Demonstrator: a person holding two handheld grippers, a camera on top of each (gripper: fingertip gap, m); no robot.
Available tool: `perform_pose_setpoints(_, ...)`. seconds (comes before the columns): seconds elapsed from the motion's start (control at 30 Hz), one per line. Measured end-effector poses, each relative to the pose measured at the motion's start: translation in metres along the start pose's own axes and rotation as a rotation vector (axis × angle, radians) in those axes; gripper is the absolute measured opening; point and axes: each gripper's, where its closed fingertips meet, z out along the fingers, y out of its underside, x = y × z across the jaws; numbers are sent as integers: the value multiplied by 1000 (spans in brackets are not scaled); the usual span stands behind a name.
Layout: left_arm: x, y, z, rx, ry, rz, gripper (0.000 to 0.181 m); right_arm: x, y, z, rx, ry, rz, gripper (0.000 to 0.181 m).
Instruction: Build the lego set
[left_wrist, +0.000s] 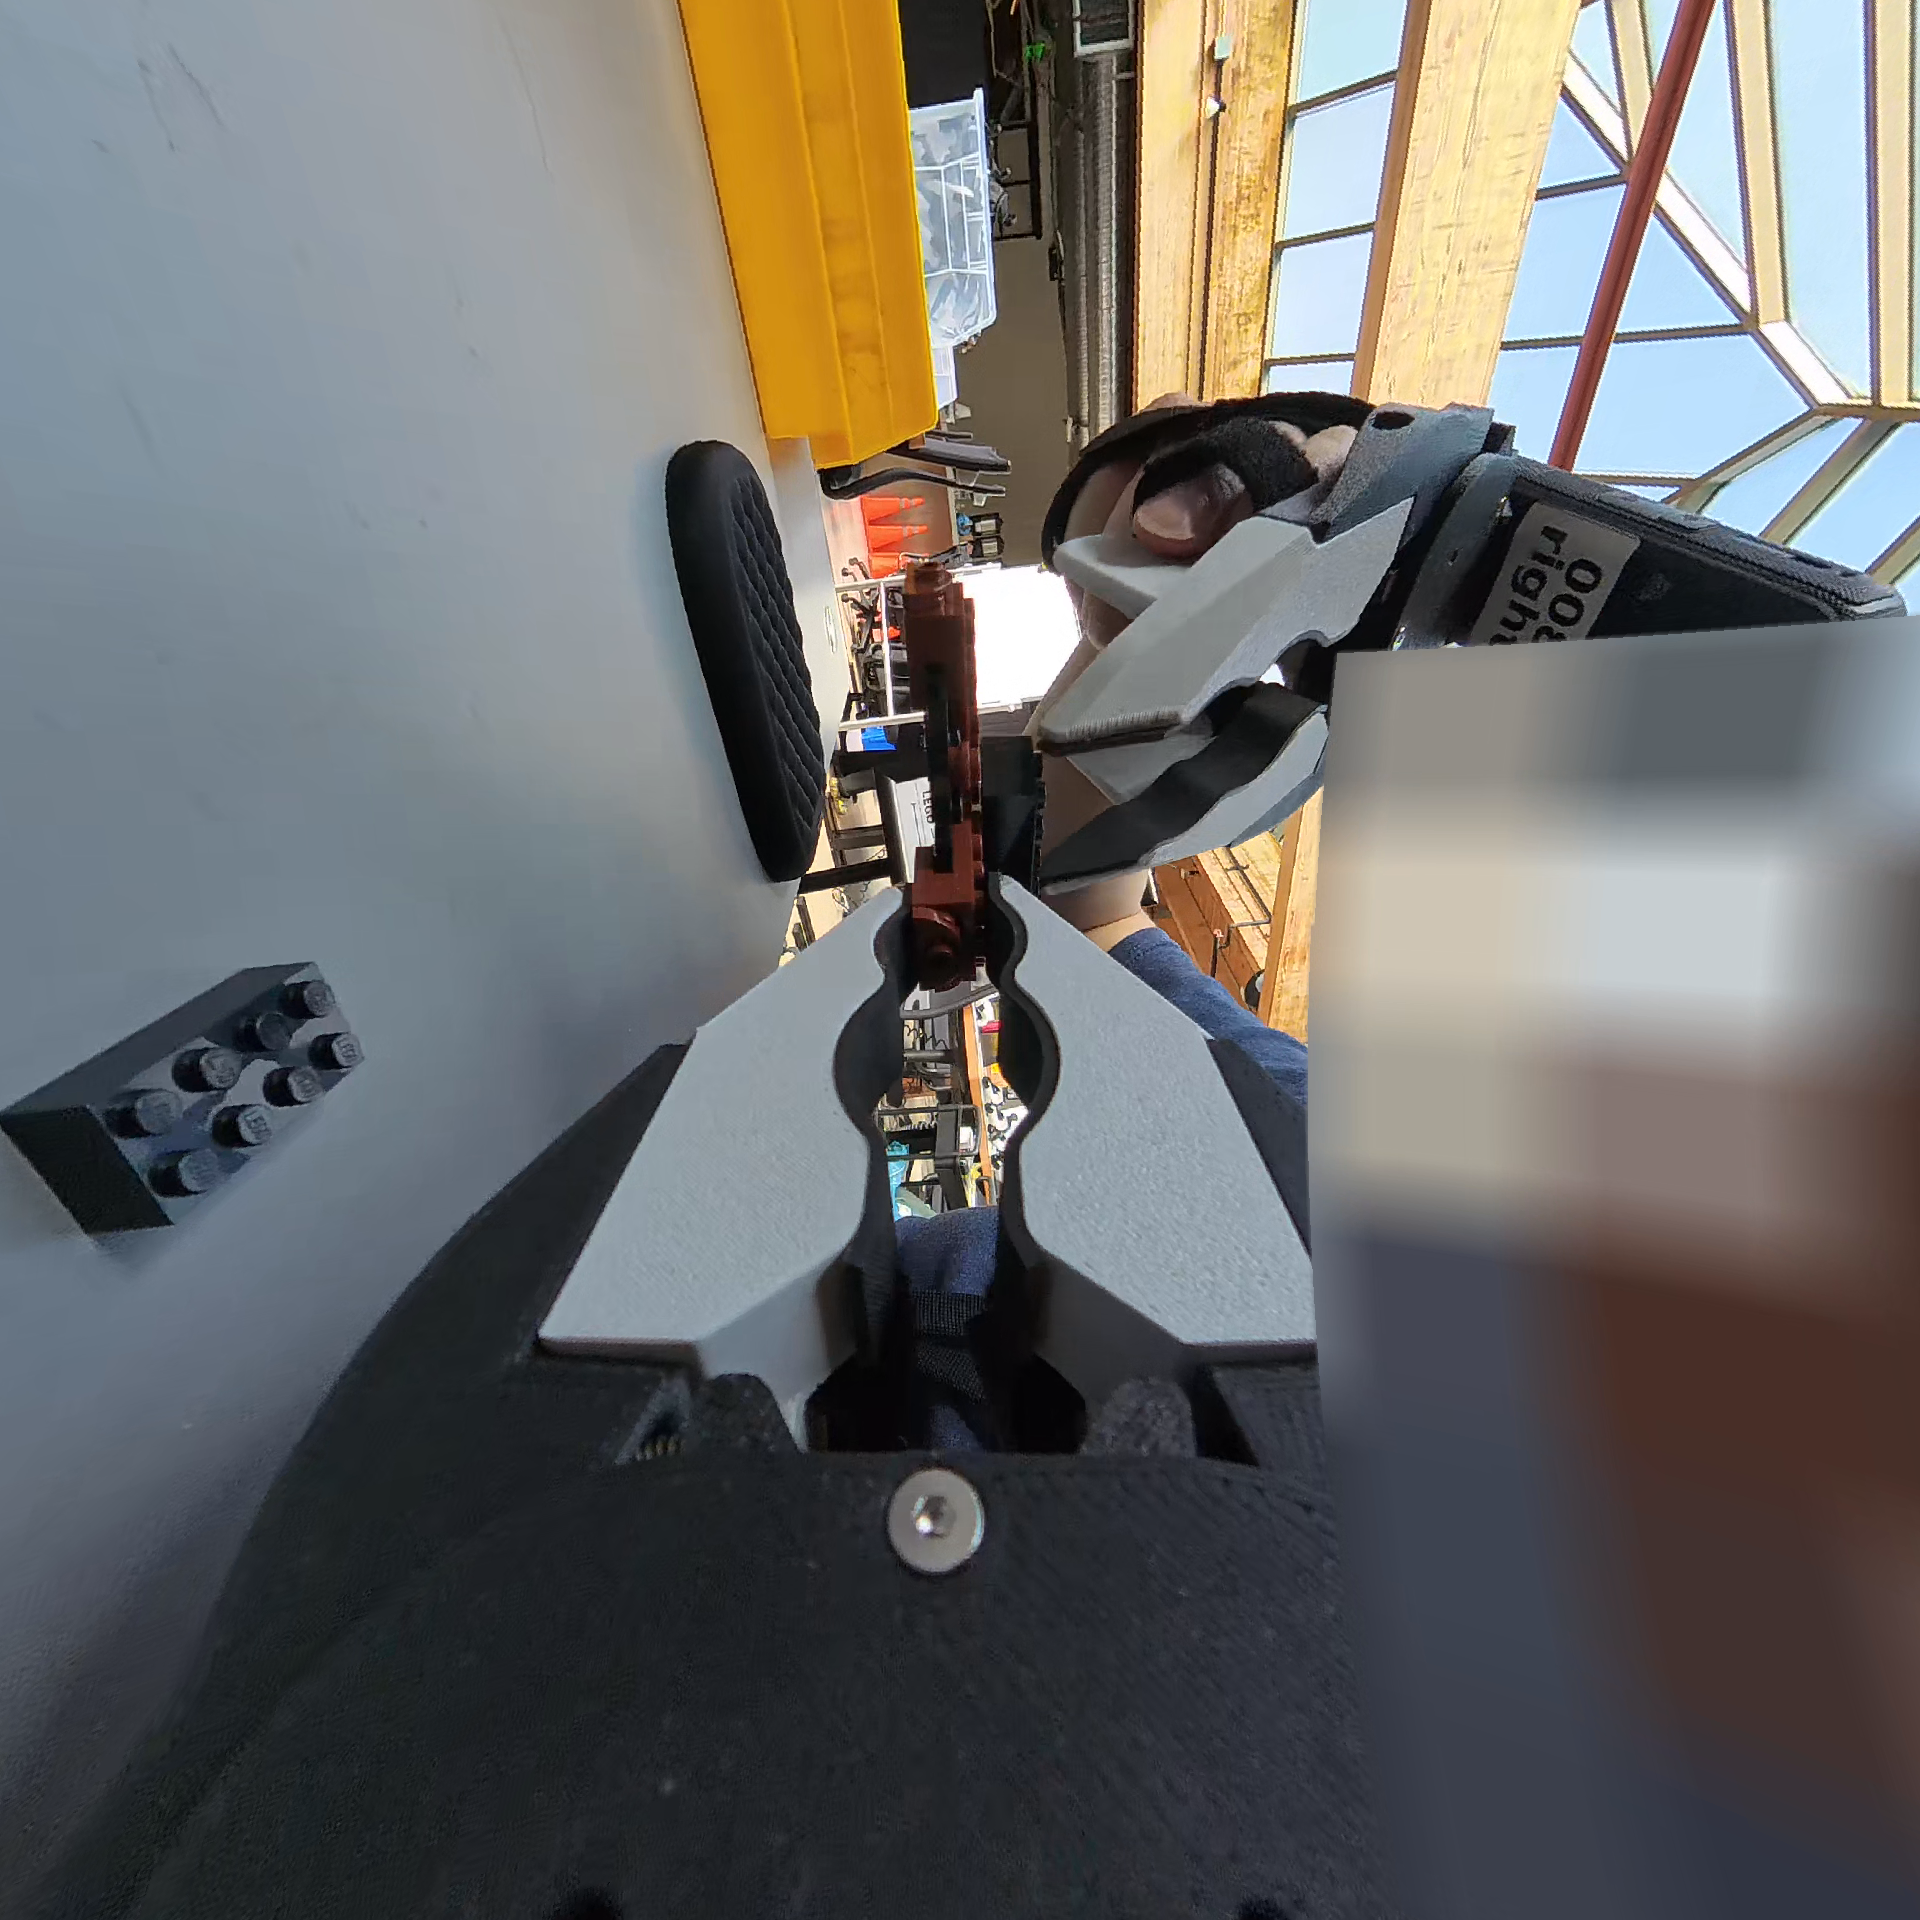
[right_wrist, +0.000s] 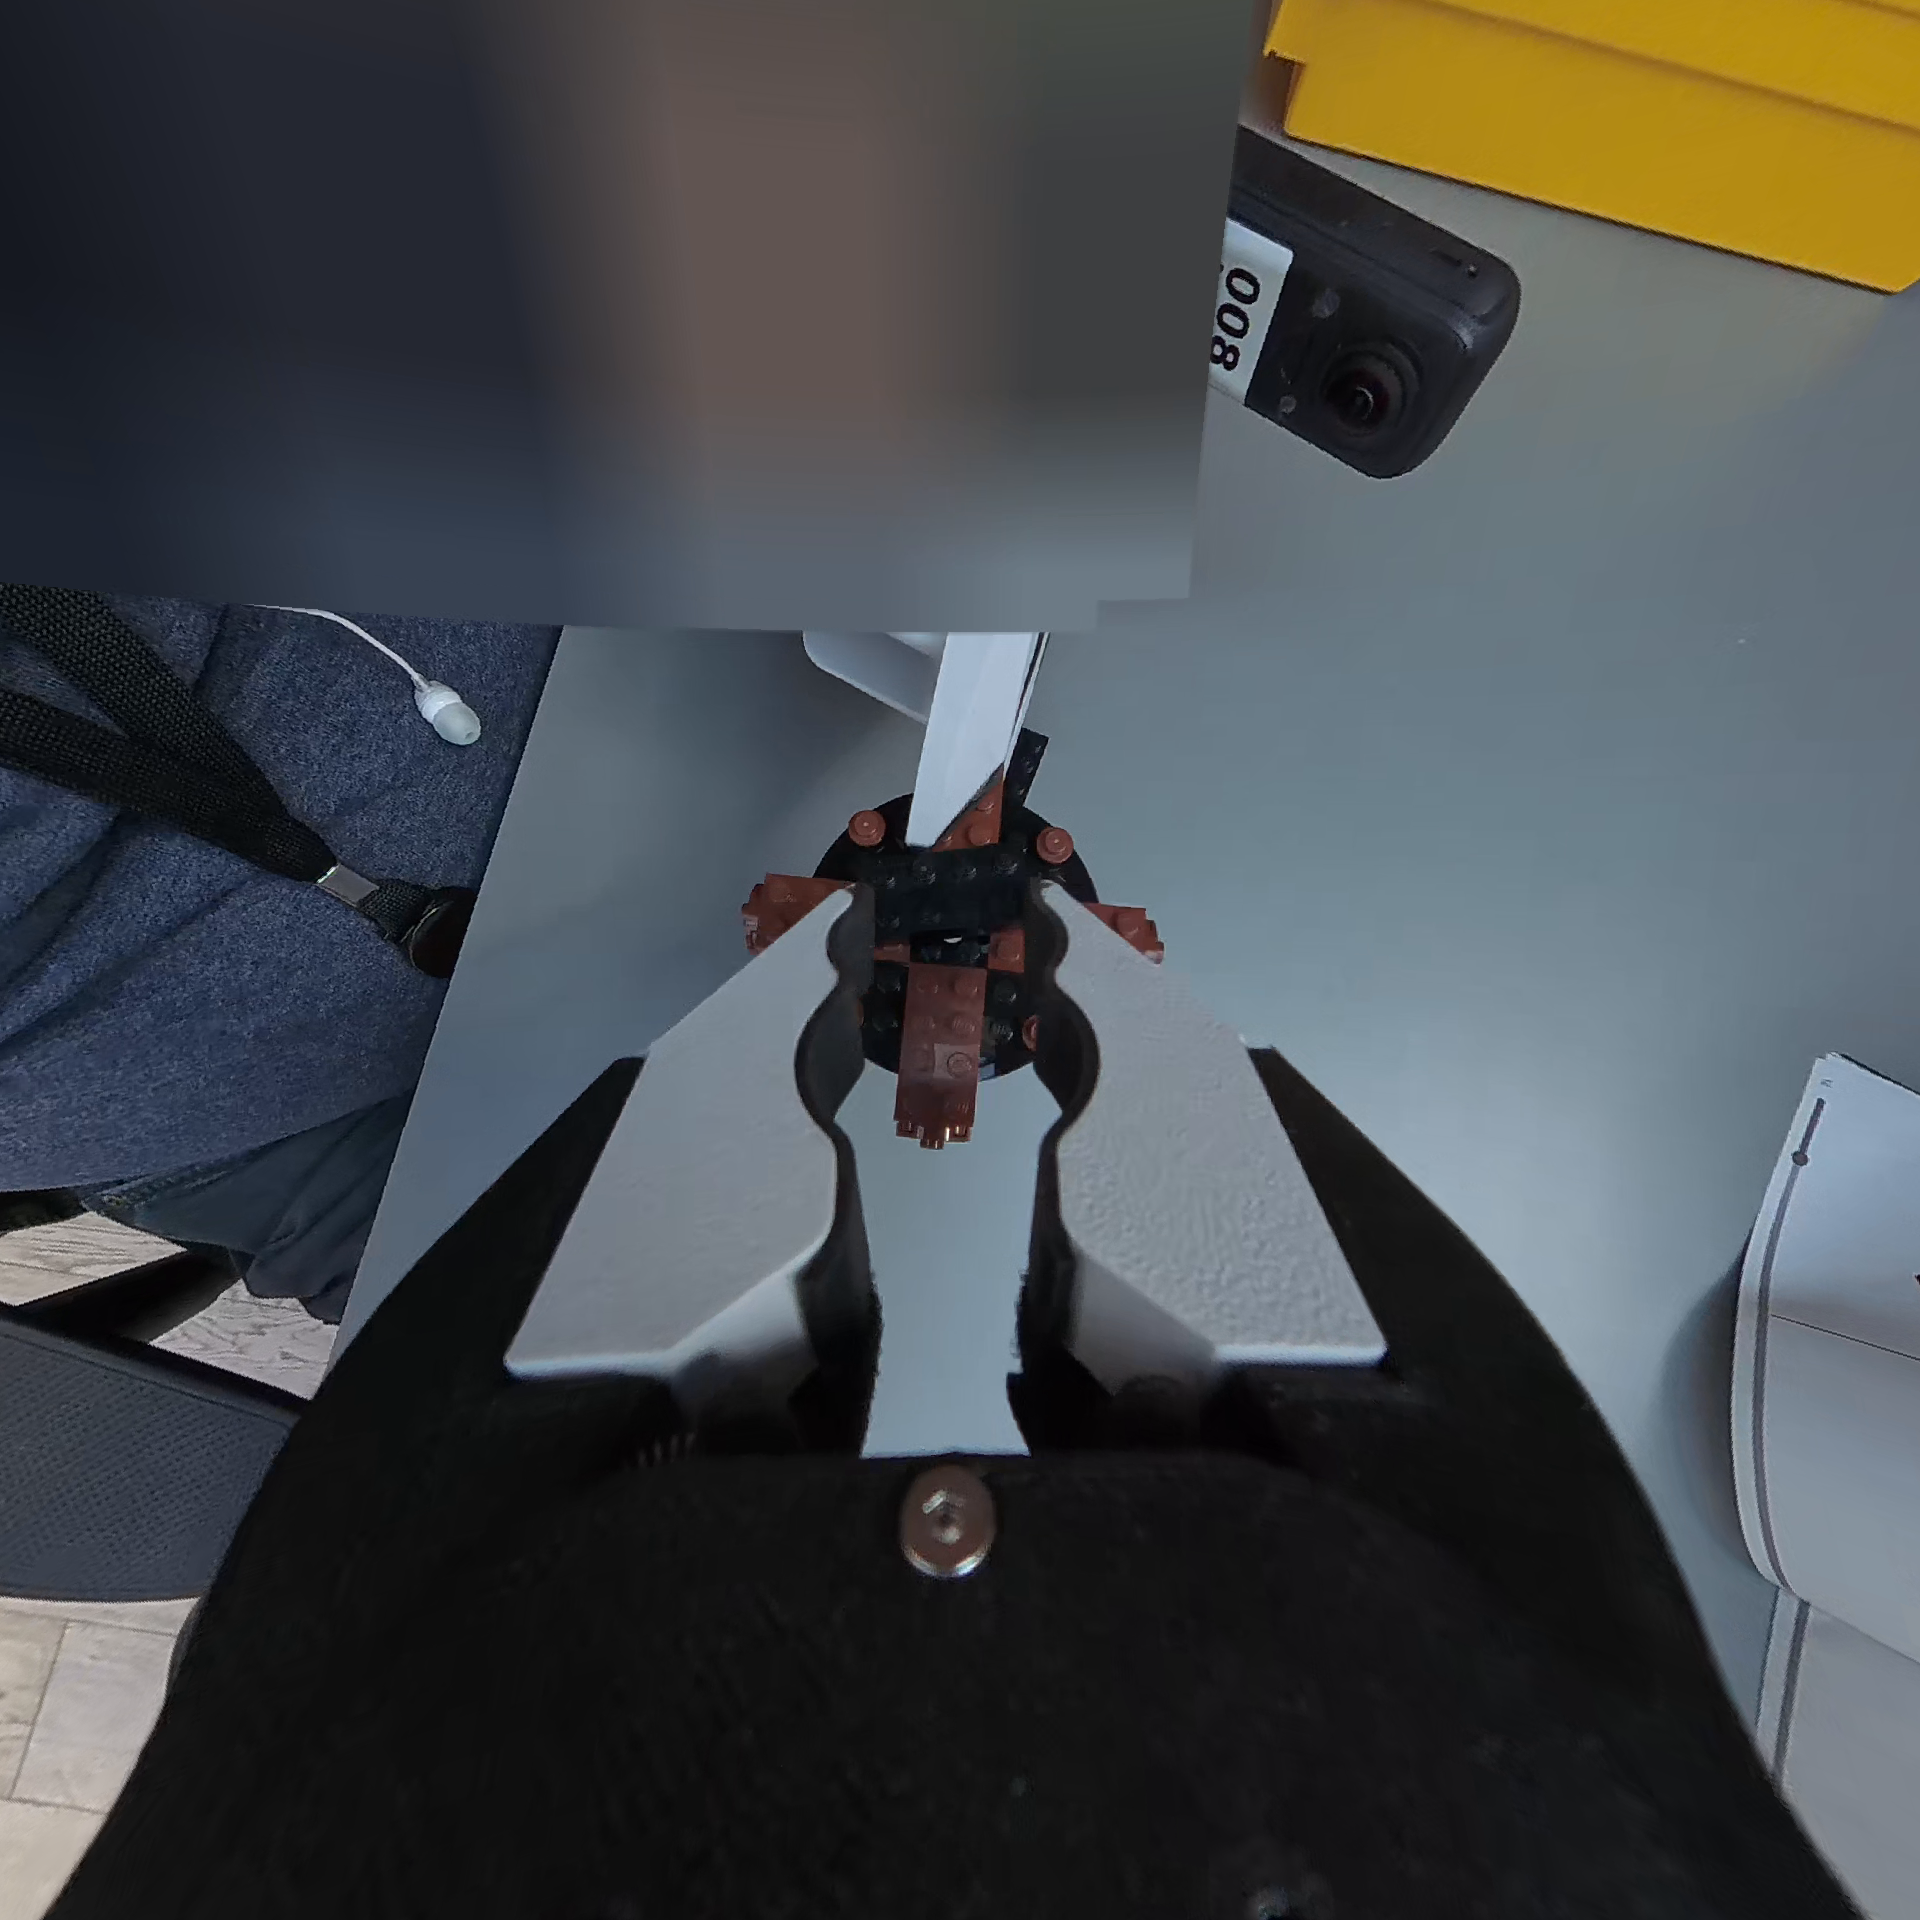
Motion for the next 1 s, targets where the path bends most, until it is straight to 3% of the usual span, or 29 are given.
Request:
perform_pose_setpoints(0.27,0,1,-1,4,5,-9,9,-2,1,0,10,-42,44,40)
perform_pose_setpoints(0.47,1,3,0,-3,7,-8,9,-3,1,4,-3,-45,26,32)
perform_pose_setpoints(1.0,-1,-3,-3,40,12,-8,9,8,0,7,-63,70,106,31)
